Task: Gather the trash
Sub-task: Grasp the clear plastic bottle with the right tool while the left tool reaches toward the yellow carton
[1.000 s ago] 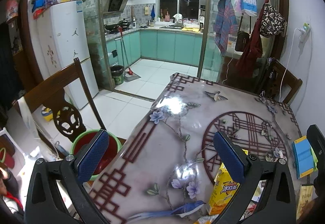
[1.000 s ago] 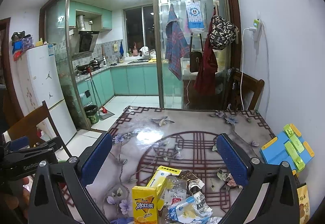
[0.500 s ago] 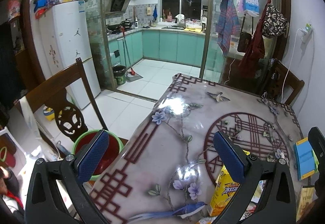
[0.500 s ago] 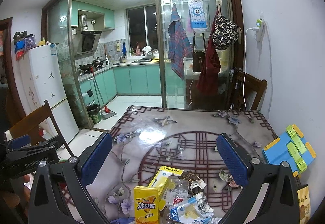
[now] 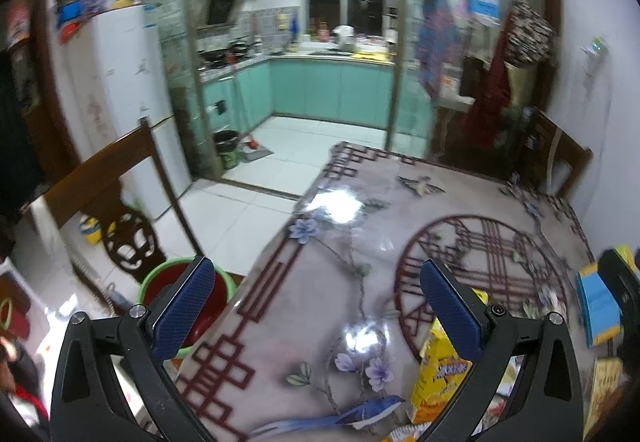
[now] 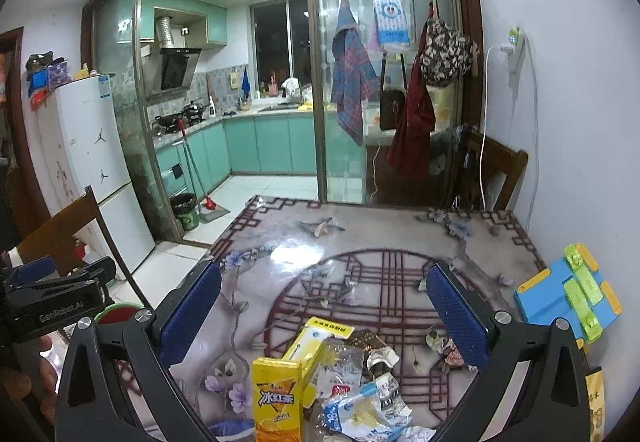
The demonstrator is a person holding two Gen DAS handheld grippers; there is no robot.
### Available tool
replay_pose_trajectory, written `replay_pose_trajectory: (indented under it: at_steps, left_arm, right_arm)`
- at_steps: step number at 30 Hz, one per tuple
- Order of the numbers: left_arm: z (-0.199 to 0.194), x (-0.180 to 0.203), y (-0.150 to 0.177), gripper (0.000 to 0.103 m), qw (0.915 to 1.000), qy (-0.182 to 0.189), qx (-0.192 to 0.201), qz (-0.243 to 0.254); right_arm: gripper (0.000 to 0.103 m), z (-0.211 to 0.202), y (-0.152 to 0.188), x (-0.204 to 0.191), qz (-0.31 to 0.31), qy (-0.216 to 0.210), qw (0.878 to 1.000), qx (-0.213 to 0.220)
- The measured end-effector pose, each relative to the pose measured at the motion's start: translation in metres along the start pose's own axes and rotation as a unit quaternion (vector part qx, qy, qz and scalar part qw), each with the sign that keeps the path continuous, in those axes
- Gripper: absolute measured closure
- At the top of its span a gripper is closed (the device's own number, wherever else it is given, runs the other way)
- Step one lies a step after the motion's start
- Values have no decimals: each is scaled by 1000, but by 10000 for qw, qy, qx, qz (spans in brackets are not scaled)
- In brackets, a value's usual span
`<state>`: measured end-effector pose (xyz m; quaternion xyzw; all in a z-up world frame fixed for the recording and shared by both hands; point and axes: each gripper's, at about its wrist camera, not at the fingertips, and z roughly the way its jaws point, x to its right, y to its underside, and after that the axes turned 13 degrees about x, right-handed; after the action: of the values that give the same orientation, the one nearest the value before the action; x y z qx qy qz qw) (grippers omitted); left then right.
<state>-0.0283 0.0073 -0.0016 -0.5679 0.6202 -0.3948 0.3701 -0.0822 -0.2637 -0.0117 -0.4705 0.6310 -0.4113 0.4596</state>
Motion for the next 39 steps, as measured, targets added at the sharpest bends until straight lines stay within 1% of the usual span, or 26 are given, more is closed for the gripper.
replay_pose_trajectory:
  at_steps: [3, 4, 6, 8, 9, 11, 13, 15, 16, 18, 19, 21, 22, 23, 25, 27, 29, 31, 32, 33, 34, 35, 36, 37, 38, 39]
  left_arm:
    - [4, 15, 13, 0, 9975, 595, -169, 344]
    - [10, 21, 23, 0, 9949, 846, -368, 407]
    - [21, 33, 42, 0, 9882, 1295, -743, 348]
    - [36, 49, 66, 0, 9767, 1711, -1252, 336]
    - [46, 61, 81, 0, 9707, 1850, -1490, 363]
    - [58, 79, 97, 1, 9652, 1906, -1735, 443]
    - [74, 100, 115, 7, 9591, 1932, -2002, 527]
    - [85, 113, 128, 24, 9562, 1883, -2156, 616]
    - [91, 118, 134, 28, 9540, 1834, -2276, 671]
    - [97, 119, 143, 52, 9465, 1977, -2495, 533]
    - [97, 115, 143, 54, 9436, 2107, -2527, 363]
    - [90, 110, 138, 67, 9462, 2154, -2399, 267]
    - [84, 108, 132, 70, 9484, 2171, -2296, 262]
    - [80, 105, 127, 102, 9523, 2096, -2190, 334]
    - [77, 98, 120, 102, 9585, 1969, -2014, 438]
    - [77, 92, 116, 102, 9608, 1867, -1991, 488]
    - [82, 88, 116, 102, 9603, 1793, -2063, 552]
    - [85, 84, 119, 95, 9582, 1817, -2157, 486]
    - [84, 80, 120, 74, 9593, 1779, -2144, 465]
    - [80, 76, 120, 39, 9619, 1708, -2088, 449]
    - [78, 72, 121, 26, 9638, 1669, -2037, 428]
    - [77, 70, 122, 22, 9651, 1652, -1994, 402]
    - [77, 68, 122, 23, 9656, 1626, -1989, 397]
    - [78, 67, 123, 23, 9650, 1620, -2017, 420]
    - [79, 67, 123, 22, 9647, 1620, -2027, 445]
    - [80, 68, 124, 22, 9647, 1610, -2029, 482]
  right_arm:
    - [0, 3, 7, 18, -115, 178, 9996, -170]
    - [0, 4, 10, 24, -137, 219, 9994, -244]
    - [0, 7, 20, 40, -188, 358, 9982, -450]
    - [0, 9, 31, 55, -203, 512, 9963, -664]
    - [0, 10, 37, 64, -166, 582, 9951, -783]
    - [0, 9, 48, 77, -29, 649, 9932, -962]
    - [0, 8, 60, 89, 79, 732, 9909, -1125]
    - [0, 6, 71, 96, 140, 780, 9886, -1280]
    - [0, 6, 76, 100, 183, 779, 9872, -1378]
    - [0, 8, 86, 103, 243, 726, 9849, -1553]
    - [0, 9, 90, 103, 257, 687, 9841, -1619]
    - [0, 14, 95, 102, 273, 597, 9838, -1667]
    - [0, 16, 95, 98, 270, 542, 9840, -1678]
    - [0, 22, 94, 96, 265, 434, 9843, -1691]
    - [0, 36, 93, 90, 289, 164, 9851, -1689]
    - [0, 58, 95, 79, 310, -112, 9831, -1801]
    - [0, 89, 102, 69, 308, -335, 9764, -2111]
    - [1, 116, 116, 63, 307, -361, 9668, -2509]
    - [1, 128, 125, 61, 321, -394, 9615, -2699]
    - [3, 137, 132, 62, 335, -439, 9565, -2865]
    - [15, 145, 140, 60, 354, -468, 9517, -3014]
    - [39, 156, 150, 60, 427, -523, 9435, -3243]
    - [50, 164, 158, 63, 513, -582, 9381, -3374]
    - [56, 171, 166, 65, 685, -680, 9312, -3514]
    - [53, 178, 176, 66, 802, -721, 9247, -3651]
    - [52, 183, 180, 68, 852, -766, 9213, -3717]
